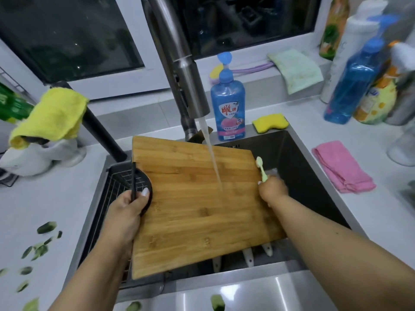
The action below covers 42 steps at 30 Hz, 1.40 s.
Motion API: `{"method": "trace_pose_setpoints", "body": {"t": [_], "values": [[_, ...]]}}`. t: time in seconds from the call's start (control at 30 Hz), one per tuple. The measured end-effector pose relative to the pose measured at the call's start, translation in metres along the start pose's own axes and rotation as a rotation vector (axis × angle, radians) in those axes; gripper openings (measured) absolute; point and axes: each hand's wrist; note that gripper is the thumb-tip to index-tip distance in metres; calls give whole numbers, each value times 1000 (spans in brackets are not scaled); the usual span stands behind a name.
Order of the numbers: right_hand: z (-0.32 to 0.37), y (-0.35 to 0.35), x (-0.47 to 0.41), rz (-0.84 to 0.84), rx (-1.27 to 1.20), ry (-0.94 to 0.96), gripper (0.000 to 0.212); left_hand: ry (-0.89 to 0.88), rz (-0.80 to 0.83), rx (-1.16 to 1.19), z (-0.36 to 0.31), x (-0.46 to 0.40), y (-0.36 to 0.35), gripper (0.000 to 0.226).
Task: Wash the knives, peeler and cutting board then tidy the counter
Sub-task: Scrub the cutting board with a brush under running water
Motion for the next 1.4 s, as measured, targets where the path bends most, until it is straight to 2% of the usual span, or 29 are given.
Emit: {"method": "trace_pose_setpoints", "body": {"t": [0.1, 0.2, 0.27, 0.4, 0.7, 0.83, 0.93, 1.03, 1.1, 1.23, 1.33, 1.4], "values": [[-7, 2, 0, 61, -123, -104, 38, -46, 31, 10, -3, 2, 7, 14], [-7, 4, 1, 166, -358, -214, 44, -74, 43, -25, -5, 1, 12, 19], [-9, 5, 1, 207, -505, -264, 41, -103, 62, -58, -6, 1, 15, 23], [-14, 4, 5, 236, -647, -289, 32, -177, 72, -140, -10, 1, 18, 20], [-19, 14, 10, 251, -906, -347, 56, -298, 55, -358, -19, -3, 27, 31], [-13, 17, 16, 258, -1072, -343, 45, -300, 67, -350, -26, -1, 32, 26], [-11, 17, 17, 287, -1215, -364, 36, -304, 99, -254, -30, 3, 31, 27], [-11, 18, 17, 315, -1338, -368, 27, -294, 110, -56, -34, 8, 23, 26], [-12, 21, 19, 352, -1375, -363, 29, -331, 80, 20, -39, 10, 17, 24], [-17, 32, 25, 428, -1351, -388, 35, -351, 10, 221, -50, -2, 12, 36], [-23, 38, 31, 533, -1315, -324, 35, -289, -13, 359, -54, -16, 14, 41], [-26, 41, 37, 566, -1272, -264, 29, -238, 28, 460, -51, -23, 23, 45]]}}
Point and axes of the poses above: each hand's wrist, its own x-axis away from the middle knuckle, its own y-axis out of the back of the hand, z = x × y, and after that the axes turned 12 degrees about x, right-handed
